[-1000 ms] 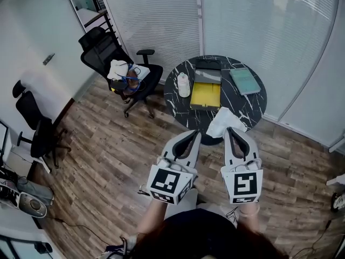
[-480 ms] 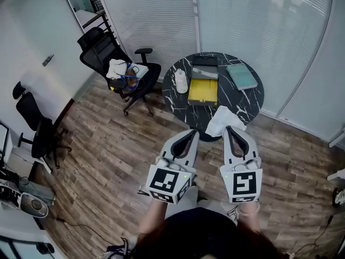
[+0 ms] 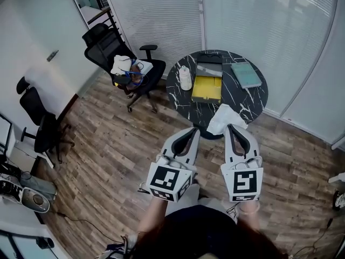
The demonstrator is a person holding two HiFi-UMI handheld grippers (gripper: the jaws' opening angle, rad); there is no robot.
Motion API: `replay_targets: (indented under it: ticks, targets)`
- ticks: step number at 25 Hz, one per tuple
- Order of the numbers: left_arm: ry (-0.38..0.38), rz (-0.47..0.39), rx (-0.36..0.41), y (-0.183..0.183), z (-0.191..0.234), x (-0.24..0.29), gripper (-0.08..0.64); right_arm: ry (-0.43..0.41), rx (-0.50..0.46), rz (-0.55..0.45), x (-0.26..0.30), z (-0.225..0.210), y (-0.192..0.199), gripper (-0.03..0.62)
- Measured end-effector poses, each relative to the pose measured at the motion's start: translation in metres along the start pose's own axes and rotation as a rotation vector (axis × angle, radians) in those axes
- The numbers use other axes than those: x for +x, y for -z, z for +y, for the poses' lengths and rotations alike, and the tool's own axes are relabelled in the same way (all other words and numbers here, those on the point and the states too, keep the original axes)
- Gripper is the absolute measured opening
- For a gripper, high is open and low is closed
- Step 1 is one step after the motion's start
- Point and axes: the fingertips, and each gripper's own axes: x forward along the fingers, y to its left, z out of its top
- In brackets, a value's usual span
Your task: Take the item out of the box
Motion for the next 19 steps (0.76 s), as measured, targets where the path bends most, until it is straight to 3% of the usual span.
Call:
replay_targets:
  ticks: [19]
  targets:
    - [0.004, 0.018, 0.003, 0.004, 0.018, 0.016, 0.026, -0.006, 0.015, 0.006, 0.027, -0.001, 0.005, 0.023]
